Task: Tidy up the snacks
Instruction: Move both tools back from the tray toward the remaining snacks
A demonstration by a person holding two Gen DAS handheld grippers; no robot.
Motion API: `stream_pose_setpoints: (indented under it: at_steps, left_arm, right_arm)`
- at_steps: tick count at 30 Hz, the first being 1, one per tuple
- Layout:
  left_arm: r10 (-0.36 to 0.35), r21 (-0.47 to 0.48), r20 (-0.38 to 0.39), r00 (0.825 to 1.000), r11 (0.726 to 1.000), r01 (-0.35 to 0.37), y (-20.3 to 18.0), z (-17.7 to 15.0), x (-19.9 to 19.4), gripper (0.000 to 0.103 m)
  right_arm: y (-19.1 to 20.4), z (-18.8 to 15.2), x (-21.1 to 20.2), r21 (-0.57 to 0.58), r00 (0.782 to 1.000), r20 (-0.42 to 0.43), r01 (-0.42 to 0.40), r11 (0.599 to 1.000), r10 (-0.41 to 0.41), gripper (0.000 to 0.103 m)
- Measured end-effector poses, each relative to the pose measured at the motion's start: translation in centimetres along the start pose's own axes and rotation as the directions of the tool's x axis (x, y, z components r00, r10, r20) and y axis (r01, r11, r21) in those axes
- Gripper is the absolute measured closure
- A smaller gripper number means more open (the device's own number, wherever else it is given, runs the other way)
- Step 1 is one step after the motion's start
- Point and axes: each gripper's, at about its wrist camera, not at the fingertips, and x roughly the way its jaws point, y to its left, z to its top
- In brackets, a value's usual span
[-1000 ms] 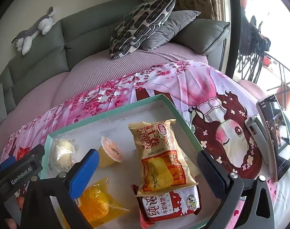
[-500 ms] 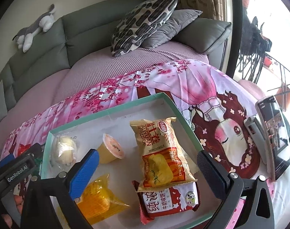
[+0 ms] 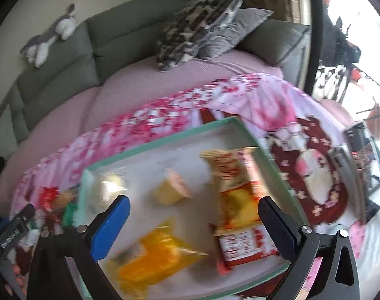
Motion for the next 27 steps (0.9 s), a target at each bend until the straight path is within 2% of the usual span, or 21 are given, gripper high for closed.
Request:
stream_pose_setpoints:
  at_steps: [6,9,13,19,27]
  left_arm:
    - [0.077,-0.118,0.001,0.997,0.990,-0.077,5.8,-0.6,-0.3,0.000]
    - [0.108,-0.202,-0.011,0.994,0.973,-0.108,9.2,-1.1,-0.3,0.000]
    - [0.141,-0.290,-0.026,0.990,0.946,-0.143,12.8,-1.7,-0.4,0.001]
    - [0.137,-0.359,-0.052,0.989,0.922,-0.146,16.6,-2.7,0.1,0.001]
    - [0.137,-0.427,-0.082,0.987,0.890,-0.159,20.7,-3.8,0.5,0.001]
  right_arm:
    - [4.6,-0.9,-0.2,-0.098,0.999,0.005,-0.038,0.995,0.039,0.000]
    - [7.1,-1.5,0.1,-0.135,0.996,-0.002,-0.089,0.987,0.090,0.000]
    - [10.9,-2.7,0.4,-0.227,0.994,-0.011,-0.108,0.968,0.108,0.000]
    - [15.0,-4.3,0.7,-0.286,0.985,-0.044,-0.172,0.943,0.167,0.000]
    - [19.9,-7.0,1.4,-0.372,0.962,-0.116,-0.271,0.888,0.245,0.000]
